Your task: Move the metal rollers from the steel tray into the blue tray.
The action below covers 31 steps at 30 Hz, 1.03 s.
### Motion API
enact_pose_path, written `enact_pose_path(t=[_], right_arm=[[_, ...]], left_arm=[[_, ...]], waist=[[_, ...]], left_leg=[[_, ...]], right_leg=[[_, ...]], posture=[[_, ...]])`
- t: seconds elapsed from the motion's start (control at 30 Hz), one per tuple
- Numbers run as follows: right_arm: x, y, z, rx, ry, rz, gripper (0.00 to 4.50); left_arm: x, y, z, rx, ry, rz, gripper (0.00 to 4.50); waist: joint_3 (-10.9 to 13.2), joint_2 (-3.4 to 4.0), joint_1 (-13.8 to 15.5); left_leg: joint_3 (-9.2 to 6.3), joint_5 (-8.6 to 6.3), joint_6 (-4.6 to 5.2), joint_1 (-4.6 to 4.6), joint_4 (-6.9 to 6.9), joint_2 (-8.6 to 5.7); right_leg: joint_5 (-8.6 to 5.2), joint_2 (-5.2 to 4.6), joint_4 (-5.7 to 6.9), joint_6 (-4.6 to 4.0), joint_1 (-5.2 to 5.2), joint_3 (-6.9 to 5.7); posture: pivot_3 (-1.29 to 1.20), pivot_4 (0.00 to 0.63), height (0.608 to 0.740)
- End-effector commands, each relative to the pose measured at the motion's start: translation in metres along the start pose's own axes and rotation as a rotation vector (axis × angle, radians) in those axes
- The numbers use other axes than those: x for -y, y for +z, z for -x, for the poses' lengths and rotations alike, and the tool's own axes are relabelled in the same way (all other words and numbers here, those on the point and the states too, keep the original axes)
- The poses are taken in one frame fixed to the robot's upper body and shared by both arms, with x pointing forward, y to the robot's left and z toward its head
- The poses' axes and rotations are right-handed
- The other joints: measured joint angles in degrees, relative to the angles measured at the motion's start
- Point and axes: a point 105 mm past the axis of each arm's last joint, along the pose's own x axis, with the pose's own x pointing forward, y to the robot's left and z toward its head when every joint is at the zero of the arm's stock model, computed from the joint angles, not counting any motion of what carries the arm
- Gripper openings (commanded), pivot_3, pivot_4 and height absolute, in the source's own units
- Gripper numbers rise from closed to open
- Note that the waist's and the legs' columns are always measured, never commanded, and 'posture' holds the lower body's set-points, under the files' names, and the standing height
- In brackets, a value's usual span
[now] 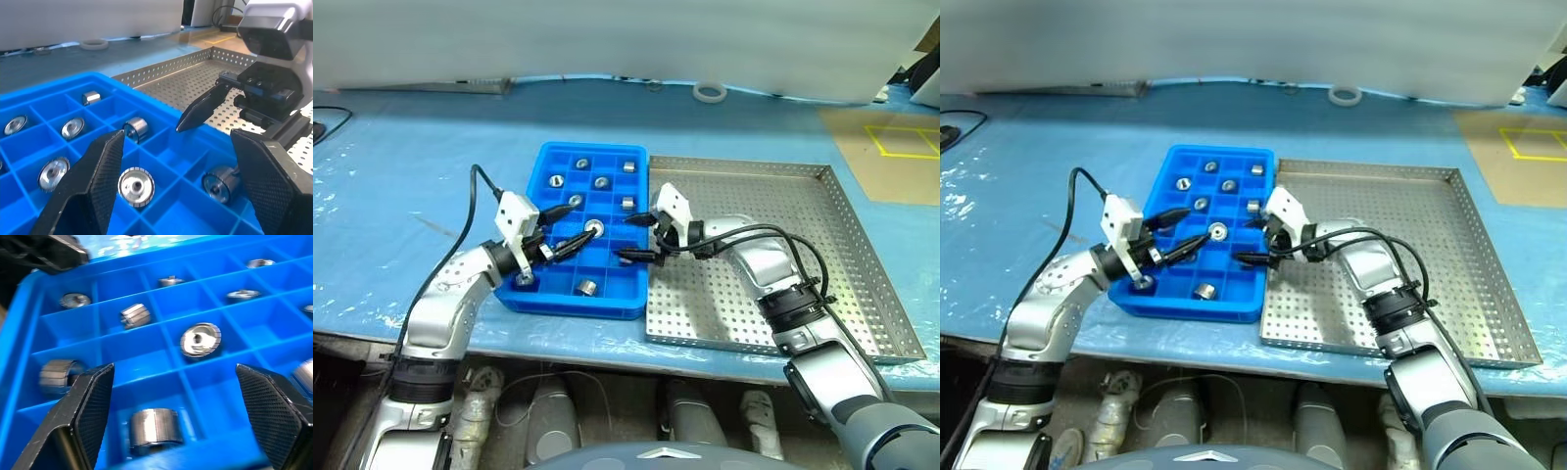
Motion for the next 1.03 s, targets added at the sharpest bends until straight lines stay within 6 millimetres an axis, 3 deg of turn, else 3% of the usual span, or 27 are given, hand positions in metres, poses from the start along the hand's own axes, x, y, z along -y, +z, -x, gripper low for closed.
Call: enact_pose_path(t=[0.03,0.2,0.43,0.47,0.53,0.63,1.03], right_arm=[[0.02,0.01,0.016,0.083,-0.12,-0.012,4.18],[0.043,0.02,0.039,0.2,-0.318,-0.011,4.18],[0.033,0.014,0.053,0.294,-0.287,-0.107,4.18],[0.031,0.016,0.053,0.31,-0.279,-0.118,4.5],[0.032,0.015,0.054,0.317,-0.29,-0.114,4.5],[0.04,0.018,0.055,0.35,-0.335,-0.125,4.5],[0.04,0.027,0.047,0.407,-0.295,-0.107,4.5]], left_arm=[[0.002,0.009,-0.012,0.043,-0.029,-0.033,3.65],[-0.003,0.004,-0.019,0.056,-0.029,-0.021,3.65],[-0.002,-0.001,-0.025,0.079,-0.058,0.007,3.65],[-0.001,0.001,-0.026,0.087,-0.072,0.009,4.01],[-0.001,0.005,-0.029,0.106,-0.074,0.001,4.49],[-0.01,0.008,-0.032,0.111,-0.025,-0.017,4.49],[-0.013,0.007,-0.032,0.11,0.0,-0.012,4.49]], waist=[[0.0,0.0,-0.3],[0.0,0.0,-0.8],[0.0,0.0,-1.9],[0.0,0.0,-1.9],[0.0,0.0,-1.9],[0.0,0.0,-1.9],[0.0,0.0,-1.6]], left_leg=[[0.0,0.0,0.0,-0.02,0.0,0.0],[0.02,0.0,0.01,-0.08,-0.04,0.02],[0.03,-0.01,0.02,-0.09,-0.01,0.01],[0.03,-0.01,0.02,-0.08,0.0,0.01],[0.03,-0.01,0.02,-0.05,0.01,0.01],[0.03,0.0,0.01,-0.05,0.0,0.03],[0.03,-0.01,0.03,-0.09,-0.02,0.02]], right_leg=[[0.0,0.01,0.0,0.0,-0.02,0.0],[0.0,0.06,-0.03,0.0,-0.14,0.03],[0.0,0.06,-0.02,0.0,-0.16,0.06],[0.0,0.06,-0.01,0.0,-0.15,0.07],[0.0,0.06,0.0,-0.01,-0.14,0.07],[0.01,0.06,0.01,-0.01,-0.14,0.06],[0.0,0.04,-0.02,-0.01,-0.15,0.03]], posture=[[-0.15,0.15,0.74],[-0.22,0.15,0.74],[-0.23,0.15,0.74],[-0.23,0.15,0.74],[-0.22,0.15,0.74],[-0.19,0.15,0.74],[-0.15,0.15,0.74]])
